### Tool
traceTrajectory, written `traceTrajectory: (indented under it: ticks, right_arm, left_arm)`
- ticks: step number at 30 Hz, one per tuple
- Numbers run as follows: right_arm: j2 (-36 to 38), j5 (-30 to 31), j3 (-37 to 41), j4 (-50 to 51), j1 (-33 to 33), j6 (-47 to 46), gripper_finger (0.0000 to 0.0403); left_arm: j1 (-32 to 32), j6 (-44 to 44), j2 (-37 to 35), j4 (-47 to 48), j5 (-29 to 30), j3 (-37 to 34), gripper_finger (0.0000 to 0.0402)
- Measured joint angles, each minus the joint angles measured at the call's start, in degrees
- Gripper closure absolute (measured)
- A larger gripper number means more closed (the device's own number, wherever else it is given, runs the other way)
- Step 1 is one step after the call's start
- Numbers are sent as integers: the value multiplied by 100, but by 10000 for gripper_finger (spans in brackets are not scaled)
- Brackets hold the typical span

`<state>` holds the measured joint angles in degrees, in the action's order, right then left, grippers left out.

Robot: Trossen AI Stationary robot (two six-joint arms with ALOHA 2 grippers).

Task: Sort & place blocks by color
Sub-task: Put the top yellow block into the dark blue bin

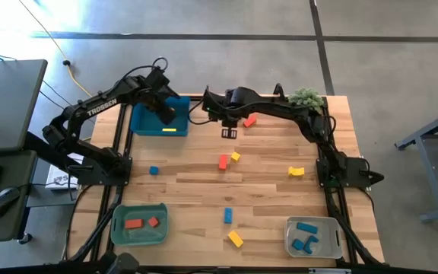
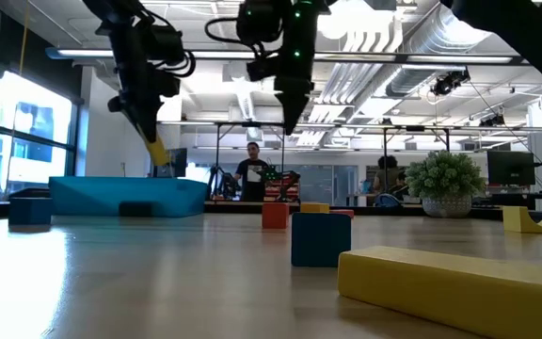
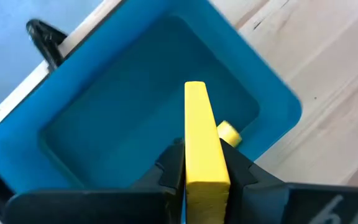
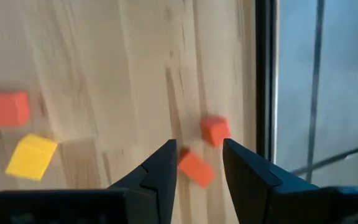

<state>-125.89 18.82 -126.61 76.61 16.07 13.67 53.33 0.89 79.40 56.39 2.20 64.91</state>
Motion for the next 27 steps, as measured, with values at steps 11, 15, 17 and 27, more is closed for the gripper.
traceTrajectory:
  ticks: [11,15,17,27]
  right_arm:
    - [-2,-765,0,339,896,-588,285]
    - [-2,-1224,0,340,1275,-832,285]
    - [-2,-1358,0,357,1452,-873,285]
    - [-2,-1898,0,456,2186,43,285]
  left_arm:
    - [2,77,0,-70,-1,-618,349]
    - [2,-53,0,-135,-1,-808,336]
    - [2,-68,0,-134,-3,-834,329]
    - [2,-72,0,-209,-3,-834,275]
